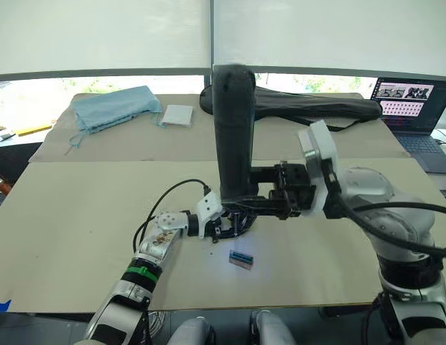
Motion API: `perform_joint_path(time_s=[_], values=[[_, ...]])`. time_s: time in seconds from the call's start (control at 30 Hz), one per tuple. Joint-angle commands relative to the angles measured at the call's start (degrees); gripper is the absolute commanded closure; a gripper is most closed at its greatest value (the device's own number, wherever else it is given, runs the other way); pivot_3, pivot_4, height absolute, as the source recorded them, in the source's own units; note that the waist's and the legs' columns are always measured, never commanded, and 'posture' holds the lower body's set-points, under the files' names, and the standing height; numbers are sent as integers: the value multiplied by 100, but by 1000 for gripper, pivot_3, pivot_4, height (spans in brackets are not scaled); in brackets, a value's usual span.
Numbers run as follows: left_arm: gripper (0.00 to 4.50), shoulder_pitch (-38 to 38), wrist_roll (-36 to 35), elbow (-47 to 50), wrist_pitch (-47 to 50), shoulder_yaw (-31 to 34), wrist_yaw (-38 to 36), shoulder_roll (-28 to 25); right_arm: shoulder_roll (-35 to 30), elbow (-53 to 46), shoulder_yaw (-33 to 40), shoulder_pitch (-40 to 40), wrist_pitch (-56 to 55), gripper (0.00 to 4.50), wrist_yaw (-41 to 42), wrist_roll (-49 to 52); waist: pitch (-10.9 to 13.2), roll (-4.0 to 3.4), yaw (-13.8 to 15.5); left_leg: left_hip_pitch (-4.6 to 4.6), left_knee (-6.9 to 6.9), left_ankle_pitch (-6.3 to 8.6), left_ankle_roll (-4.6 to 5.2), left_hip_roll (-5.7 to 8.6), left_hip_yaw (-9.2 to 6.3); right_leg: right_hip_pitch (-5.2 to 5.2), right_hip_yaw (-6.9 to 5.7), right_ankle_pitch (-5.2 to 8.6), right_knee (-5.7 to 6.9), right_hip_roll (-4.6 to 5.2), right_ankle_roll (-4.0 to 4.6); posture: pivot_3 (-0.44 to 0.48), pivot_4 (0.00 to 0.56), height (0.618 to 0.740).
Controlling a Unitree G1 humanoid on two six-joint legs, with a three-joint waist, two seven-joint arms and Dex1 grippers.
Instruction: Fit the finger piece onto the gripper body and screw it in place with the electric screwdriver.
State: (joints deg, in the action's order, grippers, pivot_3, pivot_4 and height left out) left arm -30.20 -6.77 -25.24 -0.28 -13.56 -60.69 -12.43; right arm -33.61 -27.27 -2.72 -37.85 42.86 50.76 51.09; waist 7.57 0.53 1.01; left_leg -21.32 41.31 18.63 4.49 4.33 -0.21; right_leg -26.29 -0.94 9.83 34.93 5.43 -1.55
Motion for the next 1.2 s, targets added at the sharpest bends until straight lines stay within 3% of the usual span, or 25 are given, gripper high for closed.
perform_joint_path(time_s=[0.03,0.47,1.2], values=[[2217,-309,30,-181,-347,-43,33,173,112,99,183,-384,61,2599,-230,101,0,0,2,0,1,0,0,2,0,0,0,0,0,1,0,0,150,736],[2217,-389,187,-444,-643,-40,120,224,314,544,-145,-786,-235,2599,-244,-897,0,0,-22,-1,0,0,0,4,0,-3,0,0,4,0,0,0,150,736],[2217,-376,130,-341,-591,3,112,189,294,673,-264,-598,-547,2599,335,-1583,0,0,-26,-1,0,0,0,4,1,-3,-2,0,4,-3,0,0,150,736]])
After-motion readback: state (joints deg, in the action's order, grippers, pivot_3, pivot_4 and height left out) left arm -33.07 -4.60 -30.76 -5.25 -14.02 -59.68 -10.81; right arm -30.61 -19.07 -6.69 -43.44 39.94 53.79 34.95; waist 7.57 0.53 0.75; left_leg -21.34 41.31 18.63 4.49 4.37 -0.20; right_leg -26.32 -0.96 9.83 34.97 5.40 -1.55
